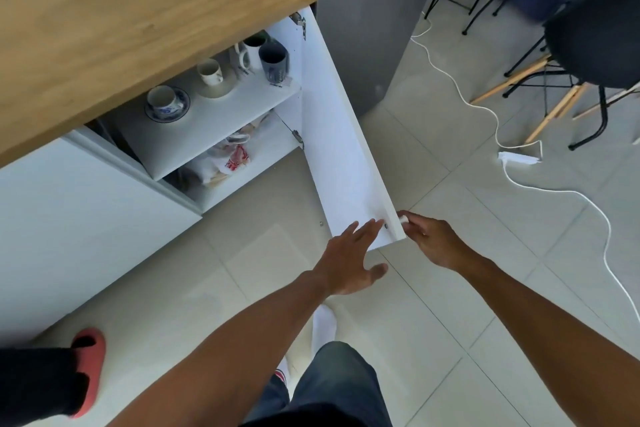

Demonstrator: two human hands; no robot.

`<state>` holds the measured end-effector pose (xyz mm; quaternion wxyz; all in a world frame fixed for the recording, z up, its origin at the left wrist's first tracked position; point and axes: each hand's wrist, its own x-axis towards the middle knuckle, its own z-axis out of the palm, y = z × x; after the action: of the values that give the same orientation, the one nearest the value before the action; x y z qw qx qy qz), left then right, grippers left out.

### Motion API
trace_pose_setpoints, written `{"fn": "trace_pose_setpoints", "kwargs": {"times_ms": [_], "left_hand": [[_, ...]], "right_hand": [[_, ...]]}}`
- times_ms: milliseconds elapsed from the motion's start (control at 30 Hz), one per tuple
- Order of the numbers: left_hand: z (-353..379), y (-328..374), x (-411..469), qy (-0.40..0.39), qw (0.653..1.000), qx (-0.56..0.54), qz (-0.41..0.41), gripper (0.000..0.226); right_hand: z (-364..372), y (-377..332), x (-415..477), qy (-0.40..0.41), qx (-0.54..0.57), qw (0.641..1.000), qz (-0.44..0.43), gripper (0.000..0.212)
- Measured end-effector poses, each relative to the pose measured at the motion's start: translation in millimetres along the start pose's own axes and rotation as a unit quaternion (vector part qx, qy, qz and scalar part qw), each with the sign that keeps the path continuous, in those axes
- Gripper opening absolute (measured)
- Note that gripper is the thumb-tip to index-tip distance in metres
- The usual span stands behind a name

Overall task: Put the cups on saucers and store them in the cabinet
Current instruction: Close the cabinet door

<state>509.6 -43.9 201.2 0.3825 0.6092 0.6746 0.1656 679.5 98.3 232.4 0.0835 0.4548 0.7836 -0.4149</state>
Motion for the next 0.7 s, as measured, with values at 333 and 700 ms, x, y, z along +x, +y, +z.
{"fn": "trace_pose_setpoints", "kwargs": {"times_ms": [333,700], "left_hand": [[-20,-66,-80,0.035,0.995,-0.057,-0.069,0.09],[-108,-165,-194,0.098,0.969,-0.026,-0.227,0.097]], "right_hand": [[45,-76,28,-0.156,-0.061,0.979,-0.115,0.033],[145,-245,102,-0.219,-0.161,0.913,-0.303,0.027]]}}
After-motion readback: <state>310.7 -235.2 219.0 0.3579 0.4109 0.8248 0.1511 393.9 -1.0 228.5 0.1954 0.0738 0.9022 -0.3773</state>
